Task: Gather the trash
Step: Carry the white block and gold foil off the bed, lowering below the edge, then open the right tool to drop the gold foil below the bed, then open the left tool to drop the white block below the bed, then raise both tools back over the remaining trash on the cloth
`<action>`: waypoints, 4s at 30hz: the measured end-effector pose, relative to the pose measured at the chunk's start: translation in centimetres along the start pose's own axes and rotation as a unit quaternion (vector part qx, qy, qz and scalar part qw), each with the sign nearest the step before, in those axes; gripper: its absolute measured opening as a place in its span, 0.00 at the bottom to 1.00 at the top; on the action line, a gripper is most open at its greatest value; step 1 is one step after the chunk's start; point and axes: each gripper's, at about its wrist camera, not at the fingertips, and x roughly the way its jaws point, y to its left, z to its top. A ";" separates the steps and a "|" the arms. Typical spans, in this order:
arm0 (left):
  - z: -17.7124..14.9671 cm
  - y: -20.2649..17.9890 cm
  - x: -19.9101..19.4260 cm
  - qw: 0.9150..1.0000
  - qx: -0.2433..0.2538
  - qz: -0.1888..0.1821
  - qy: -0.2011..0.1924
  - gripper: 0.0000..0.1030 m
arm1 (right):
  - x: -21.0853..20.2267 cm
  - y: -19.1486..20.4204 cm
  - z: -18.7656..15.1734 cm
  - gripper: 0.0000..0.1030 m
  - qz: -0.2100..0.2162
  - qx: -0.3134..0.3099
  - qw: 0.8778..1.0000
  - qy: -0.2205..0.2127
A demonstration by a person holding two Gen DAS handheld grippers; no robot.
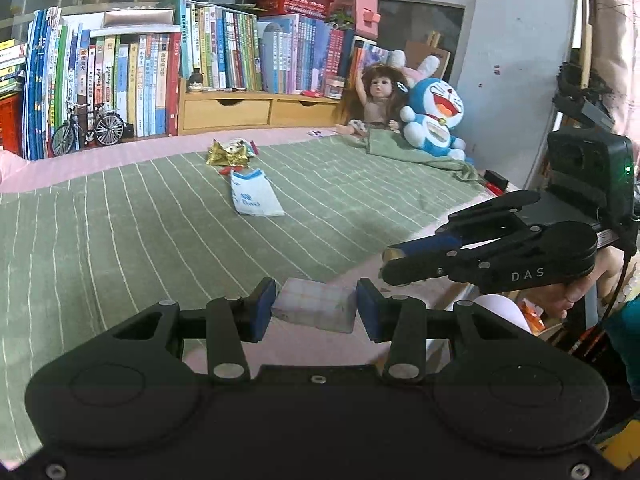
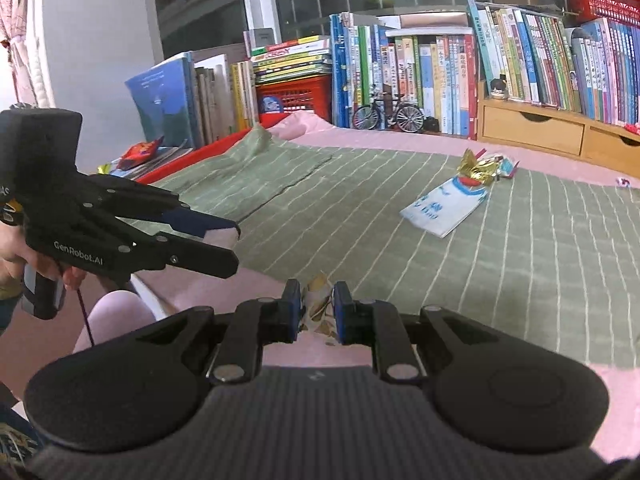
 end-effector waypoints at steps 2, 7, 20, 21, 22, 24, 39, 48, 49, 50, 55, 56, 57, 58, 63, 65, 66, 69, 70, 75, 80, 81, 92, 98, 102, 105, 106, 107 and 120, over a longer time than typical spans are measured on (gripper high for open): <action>-0.7 -0.6 -0.5 1.000 0.002 -0.002 0.004 0.41 | -0.4 0.5 -0.5 0.20 0.007 0.005 1.000 -0.002; -2.6 -1.6 -1.5 1.000 -0.009 -0.007 0.009 0.41 | -1.1 1.6 -2.0 0.20 0.025 0.022 0.999 0.002; -7.3 -3.4 -1.6 0.998 -0.023 -0.027 0.049 0.41 | -1.8 3.1 -5.5 0.20 0.034 0.049 0.998 0.020; -7.8 -3.5 -1.5 0.998 -0.026 -0.029 0.054 0.41 | -1.8 3.2 -5.7 0.20 0.033 0.050 0.998 0.023; -8.1 -3.5 -1.3 0.997 -0.028 -0.031 0.057 0.41 | -1.8 3.3 -6.0 0.20 0.032 0.050 0.998 0.026; -8.8 -3.4 -0.8 0.997 -0.034 -0.035 0.067 0.41 | -1.7 3.4 -6.5 0.20 0.030 0.054 0.998 0.030; -10.0 -2.2 0.5 0.994 -0.051 -0.029 0.090 0.41 | 0.0 3.0 -9.0 0.21 0.023 0.077 0.994 0.073; -9.7 -1.3 0.1 0.994 -0.064 -0.014 0.083 0.41 | 1.4 3.2 -9.1 0.39 0.027 0.075 0.993 0.090; -9.7 -1.3 0.0 0.994 -0.064 -0.013 0.084 0.41 | 1.5 3.2 -9.1 0.39 0.027 0.076 0.993 0.091; -9.8 -1.4 0.0 0.994 -0.064 -0.012 0.085 0.41 | 1.7 3.1 -9.1 0.42 0.027 0.077 0.992 0.093; -10.1 -1.0 -0.1 0.994 -0.073 -0.006 0.086 0.41 | 2.2 2.4 -9.3 0.58 0.021 0.096 0.991 0.096; -10.1 -1.1 -0.2 0.993 -0.074 -0.005 0.086 0.41 | 2.2 2.4 -9.3 0.62 0.022 0.100 0.990 0.095; -10.1 -1.0 -0.2 0.993 -0.075 -0.004 0.087 0.41 | 2.2 2.3 -9.3 0.66 0.023 0.103 0.990 0.094; -10.0 -1.0 -0.2 0.993 -0.075 -0.004 0.087 0.41 | 2.1 2.3 -9.3 0.68 0.022 0.102 0.990 0.093; -10.0 -1.3 -0.1 0.993 -0.070 -0.007 0.091 0.41 | 1.9 2.4 -9.3 0.87 0.016 0.100 0.991 0.087; -9.9 -1.3 0.1 0.993 -0.068 -0.008 0.092 0.41 | 1.8 2.4 -9.3 0.87 0.012 0.103 0.991 0.088; -9.9 -1.4 0.1 0.993 -0.068 -0.009 0.092 0.41 | 1.7 2.3 -9.4 0.88 0.009 0.104 0.991 0.088; -9.9 -1.5 0.4 0.993 -0.066 -0.012 0.093 0.41 | 1.6 2.0 -9.5 0.94 0.001 0.110 0.990 0.088; -9.9 -1.5 0.4 0.993 -0.066 -0.013 0.093 0.41 | 1.5 2.0 -9.5 0.96 -0.001 0.112 0.990 0.088; -10.0 -1.4 0.6 0.993 -0.069 -0.014 0.093 0.47 | 1.1 2.0 -9.7 1.00 -0.010 0.112 0.990 0.085; -10.0 -1.6 0.3 0.994 -0.066 -0.006 0.086 0.80 | 0.9 1.8 -9.8 1.00 -0.014 0.117 0.989 0.086; -10.0 -1.7 0.2 0.994 -0.065 -0.004 0.085 0.83 | 0.9 1.8 -9.9 1.00 -0.015 0.118 0.989 0.086; -8.0 0.3 -1.9 0.994 -0.080 0.031 0.067 1.00 | -0.8 1.9 -8.2 1.00 -0.026 0.090 0.993 0.067; -5.5 1.4 -3.4 0.996 -0.082 0.033 0.031 1.00 | -1.5 0.7 -5.8 1.00 -0.040 0.082 0.995 0.033; -3.4 2.0 -3.3 0.995 -0.085 0.043 0.005 1.00 | -1.1 -0.2 -3.8 1.00 -0.043 0.074 0.996 0.013; -2.0 2.9 -2.7 0.994 -0.098 0.044 -0.010 1.00 | -0.4 -0.8 -2.3 1.00 -0.047 0.067 0.997 0.000; -1.6 3.2 -2.4 0.994 -0.101 0.047 -0.013 1.00 | 0.0 -1.0 -1.8 1.00 -0.048 0.066 0.997 -0.002; -1.2 3.5 -2.0 0.993 -0.103 0.051 -0.014 1.00 | 0.4 -1.2 -1.3 1.00 -0.050 0.065 0.997 -0.005; 1.0 6.0 1.9 0.995 -0.087 0.044 -0.015 1.00 | 9.8 -6.1 5.5 1.00 -0.174 0.180 0.968 -0.025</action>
